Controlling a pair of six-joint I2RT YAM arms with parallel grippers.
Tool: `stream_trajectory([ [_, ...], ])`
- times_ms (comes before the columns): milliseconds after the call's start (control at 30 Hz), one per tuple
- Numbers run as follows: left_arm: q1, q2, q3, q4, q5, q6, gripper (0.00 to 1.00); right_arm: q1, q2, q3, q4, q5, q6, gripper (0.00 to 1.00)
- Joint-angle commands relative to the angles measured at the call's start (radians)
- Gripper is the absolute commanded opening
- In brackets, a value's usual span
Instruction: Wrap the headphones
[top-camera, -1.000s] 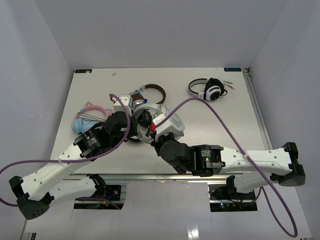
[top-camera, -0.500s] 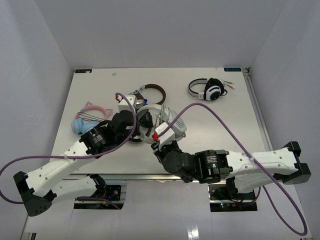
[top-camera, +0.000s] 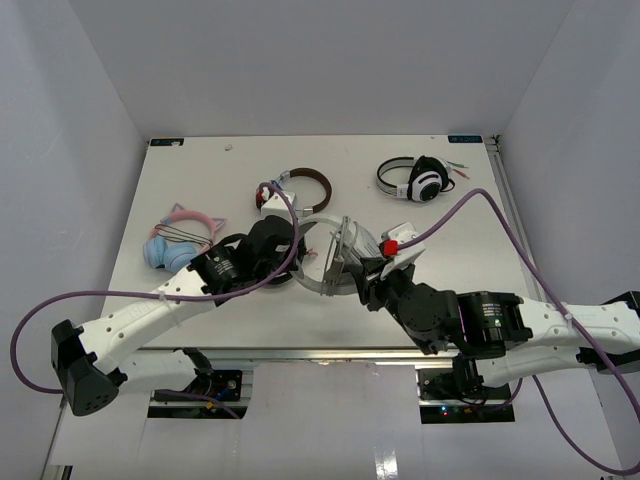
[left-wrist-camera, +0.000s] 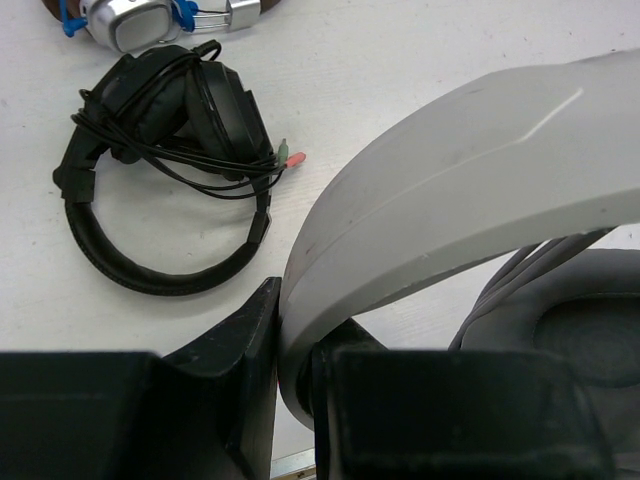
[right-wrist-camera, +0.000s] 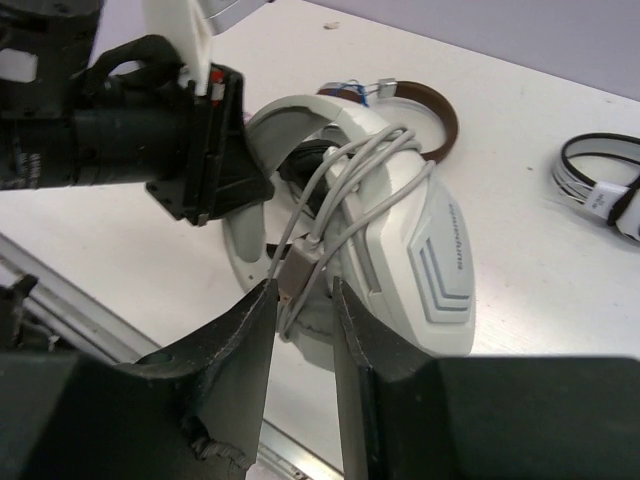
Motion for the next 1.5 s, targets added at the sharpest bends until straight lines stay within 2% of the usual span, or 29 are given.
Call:
stream_trajectory([
  [0,0.001,-0.016,0.017,0.120,0.045,-0.034,0.00,-0.070,-0.006,-0.019,0.022,-0.029,0.019,0.35],
  [367,0.002,0.015,0.011,0.135,0.065,-0.030,0.00,-0.169,0.138,0.031,0.021,-0.132,0.031,0.33],
  [767,0.032,0.162,0.028,0.190,0.170,-0.001,0.00,-0.202,-0.003,-0.074,-0.019,-0.151,0.055,0.35],
  [1033,0.056,0.318,0.071,0.236,0.280,0.014,0.00,-0.230,-0.079,-0.167,-0.070,-0.090,0.120,0.36],
  [1267,0.064,0.450,0.123,0.243,0.328,0.034,0.00,-0.359,-0.147,-0.235,-0.084,-0.113,0.141,0.37],
  [1467,0.084,0.534,0.163,0.250,0.379,0.051,0.00,-0.422,-0.149,-0.265,-0.085,-0.155,0.137,0.39],
])
